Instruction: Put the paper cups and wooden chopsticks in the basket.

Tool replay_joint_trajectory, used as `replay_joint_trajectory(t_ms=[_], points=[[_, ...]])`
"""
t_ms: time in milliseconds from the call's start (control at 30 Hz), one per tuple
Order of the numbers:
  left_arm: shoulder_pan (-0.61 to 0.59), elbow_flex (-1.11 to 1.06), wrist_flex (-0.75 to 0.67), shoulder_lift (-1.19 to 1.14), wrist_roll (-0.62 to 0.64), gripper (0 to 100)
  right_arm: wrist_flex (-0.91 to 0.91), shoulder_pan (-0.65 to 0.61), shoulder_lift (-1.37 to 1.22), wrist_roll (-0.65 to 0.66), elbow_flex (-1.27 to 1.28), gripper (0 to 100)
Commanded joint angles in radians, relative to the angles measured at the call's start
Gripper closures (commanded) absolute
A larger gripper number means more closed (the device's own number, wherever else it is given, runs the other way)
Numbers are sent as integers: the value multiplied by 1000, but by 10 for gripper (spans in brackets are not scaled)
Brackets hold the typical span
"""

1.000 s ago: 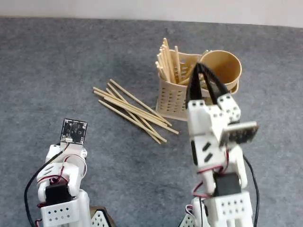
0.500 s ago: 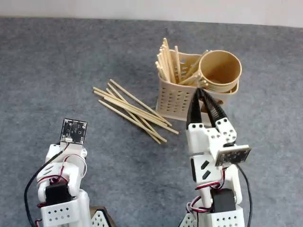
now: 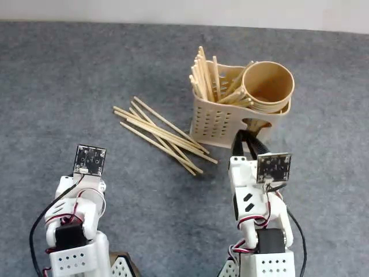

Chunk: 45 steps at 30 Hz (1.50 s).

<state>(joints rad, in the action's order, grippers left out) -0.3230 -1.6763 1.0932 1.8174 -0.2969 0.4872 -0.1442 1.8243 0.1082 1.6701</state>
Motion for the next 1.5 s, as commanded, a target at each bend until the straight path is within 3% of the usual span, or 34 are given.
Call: replay_joint_trajectory(t_ms=[0, 333, 567, 667, 900, 1167, 1467], points=[[-4, -19, -17, 7, -6, 913, 111, 2, 16, -9, 154, 993], [-70, 56, -15, 7, -9, 916, 570, -131, 16, -5, 154, 993], [-62, 358, 160, 4, 0, 909, 579, -130, 16, -5, 154, 993], [-62, 455, 230, -12, 9, 848, 579, -128, 16, -5, 154, 993], [-61, 661, 262, -380, 51, 825, 585, -127, 16, -3, 154, 993], [84, 834, 255, -891, 227, 824, 587, -127, 16, -3, 154, 993], [236, 1006, 219, -1184, 566, 824, 587, -125, 16, -3, 154, 993]])
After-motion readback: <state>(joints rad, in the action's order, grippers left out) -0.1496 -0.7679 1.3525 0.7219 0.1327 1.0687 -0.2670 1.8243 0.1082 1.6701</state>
